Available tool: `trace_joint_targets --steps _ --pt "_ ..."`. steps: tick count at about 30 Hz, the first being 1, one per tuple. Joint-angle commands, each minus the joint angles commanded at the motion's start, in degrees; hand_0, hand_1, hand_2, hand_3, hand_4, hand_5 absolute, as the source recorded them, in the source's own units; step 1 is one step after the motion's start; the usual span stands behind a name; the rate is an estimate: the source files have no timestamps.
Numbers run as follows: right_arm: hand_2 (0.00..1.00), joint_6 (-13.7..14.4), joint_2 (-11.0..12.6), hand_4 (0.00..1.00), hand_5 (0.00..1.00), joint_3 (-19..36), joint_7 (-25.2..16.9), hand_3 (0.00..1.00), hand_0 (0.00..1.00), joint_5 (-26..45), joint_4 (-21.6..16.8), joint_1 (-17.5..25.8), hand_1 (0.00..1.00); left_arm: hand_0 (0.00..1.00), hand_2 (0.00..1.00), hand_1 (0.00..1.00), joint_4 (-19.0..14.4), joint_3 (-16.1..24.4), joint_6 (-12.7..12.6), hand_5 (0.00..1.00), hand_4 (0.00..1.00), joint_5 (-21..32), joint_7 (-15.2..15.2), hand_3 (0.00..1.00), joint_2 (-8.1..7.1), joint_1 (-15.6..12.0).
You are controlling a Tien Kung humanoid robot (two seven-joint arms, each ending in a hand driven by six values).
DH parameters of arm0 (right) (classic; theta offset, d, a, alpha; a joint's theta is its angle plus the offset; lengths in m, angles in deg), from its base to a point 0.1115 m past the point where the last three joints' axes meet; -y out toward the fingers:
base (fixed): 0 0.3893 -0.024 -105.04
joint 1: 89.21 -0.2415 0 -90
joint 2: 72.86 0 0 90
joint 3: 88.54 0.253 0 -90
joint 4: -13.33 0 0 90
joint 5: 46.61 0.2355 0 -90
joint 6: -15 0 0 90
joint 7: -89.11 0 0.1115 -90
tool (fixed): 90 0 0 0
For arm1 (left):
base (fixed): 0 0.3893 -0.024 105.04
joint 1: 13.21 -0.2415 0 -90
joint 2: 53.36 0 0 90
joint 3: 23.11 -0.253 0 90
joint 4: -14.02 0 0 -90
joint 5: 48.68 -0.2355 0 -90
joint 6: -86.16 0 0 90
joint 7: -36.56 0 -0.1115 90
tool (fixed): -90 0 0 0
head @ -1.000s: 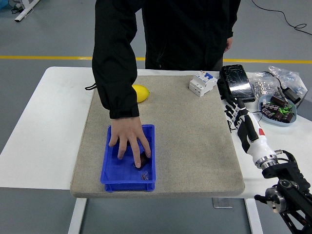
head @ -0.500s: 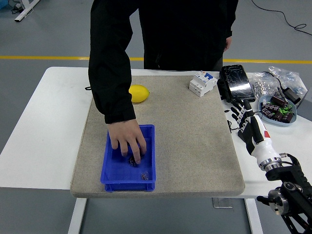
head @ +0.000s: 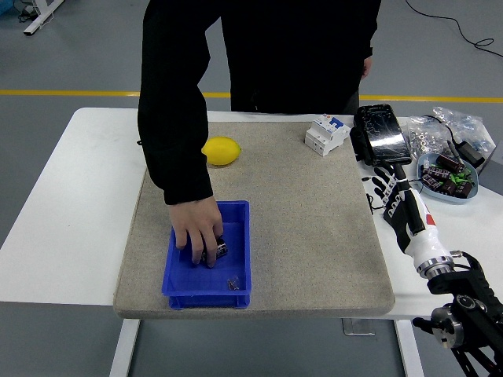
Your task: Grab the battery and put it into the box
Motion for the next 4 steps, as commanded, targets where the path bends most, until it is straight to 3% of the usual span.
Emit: trace_joint_targets --steps 4 --pt "0.931 0.4 -0.2 0.998 0.998 -0.1 0.0 0.988 0.998 0.6 0.3 0.1 0.934 0.72 0.676 0.678 0.0 -0.1 0.0 0.54 0.634 0.2 0.0 0.583 0.0 0.0"
